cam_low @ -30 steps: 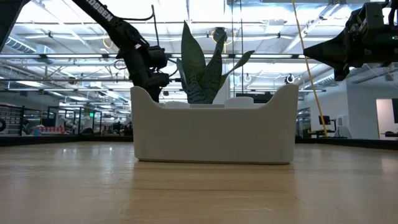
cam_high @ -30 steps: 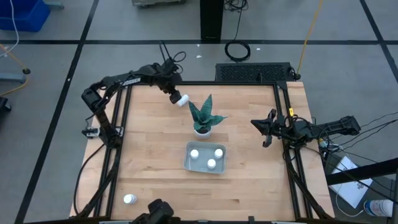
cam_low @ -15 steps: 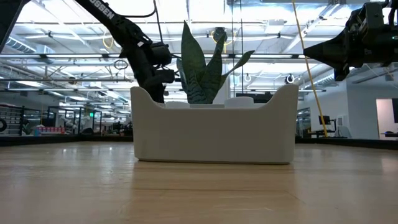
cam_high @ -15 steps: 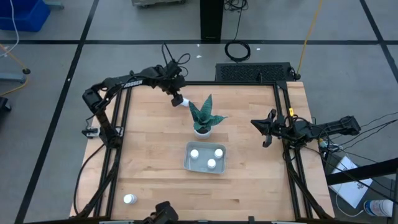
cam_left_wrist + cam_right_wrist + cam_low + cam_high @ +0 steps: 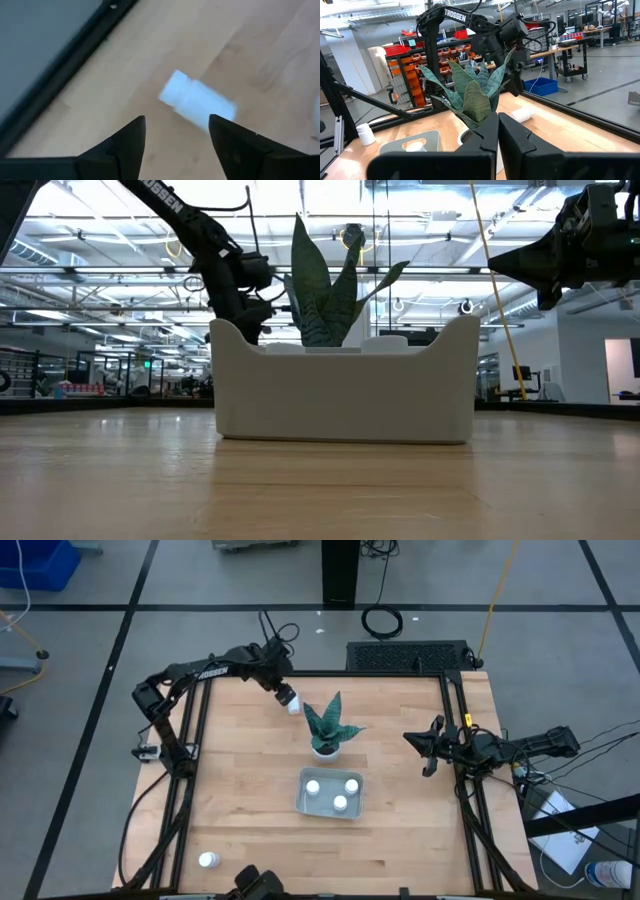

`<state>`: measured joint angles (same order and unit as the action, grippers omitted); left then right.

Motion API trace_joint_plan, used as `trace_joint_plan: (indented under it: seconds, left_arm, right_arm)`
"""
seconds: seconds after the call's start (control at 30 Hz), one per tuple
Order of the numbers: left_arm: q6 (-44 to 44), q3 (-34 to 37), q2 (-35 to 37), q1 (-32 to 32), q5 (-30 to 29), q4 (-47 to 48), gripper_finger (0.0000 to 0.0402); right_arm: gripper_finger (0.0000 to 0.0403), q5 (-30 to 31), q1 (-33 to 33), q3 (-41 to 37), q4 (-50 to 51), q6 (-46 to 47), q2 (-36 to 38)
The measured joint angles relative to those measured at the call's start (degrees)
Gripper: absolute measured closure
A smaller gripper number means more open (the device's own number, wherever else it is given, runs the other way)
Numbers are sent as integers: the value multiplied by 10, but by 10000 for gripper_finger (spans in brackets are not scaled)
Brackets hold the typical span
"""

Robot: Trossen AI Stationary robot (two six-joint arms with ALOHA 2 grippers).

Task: Pick and place pill bottles into a basket
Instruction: Put the white pill bottle into the gray bin

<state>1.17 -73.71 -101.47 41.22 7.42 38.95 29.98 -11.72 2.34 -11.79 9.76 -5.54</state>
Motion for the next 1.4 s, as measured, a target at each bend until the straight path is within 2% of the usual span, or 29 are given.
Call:
trace_joint_plan:
  seconds: [0.27,0.47,0.63,0.87,1.03,1.17,1.4]
  left_arm:
    - [-125,0,0,-23,-70,19,192]
    - [-216,0,-1,-45,-73,18,183]
    - [-232,1,-10,-58,-75,20,154]
    - [-211,1,-21,-83,-95,9,85]
    - [-169,0,-35,-94,-95,4,58]
    - [-151,0,-54,-99,-87,0,58]
    - [-126,1,-94,-116,-84,-1,79]
  right_arm:
    - [399,0,0,0,0,0,0]
    - [399,0,0,0,0,0,0]
    - [399,0,0,0,0,0,0]
    - [399,0,0,0,0,0,0]
    - [399,0,0,0,0,0,0]
    - [399,0,0,0,0,0,0]
    - [399,0,0,0,0,0,0]
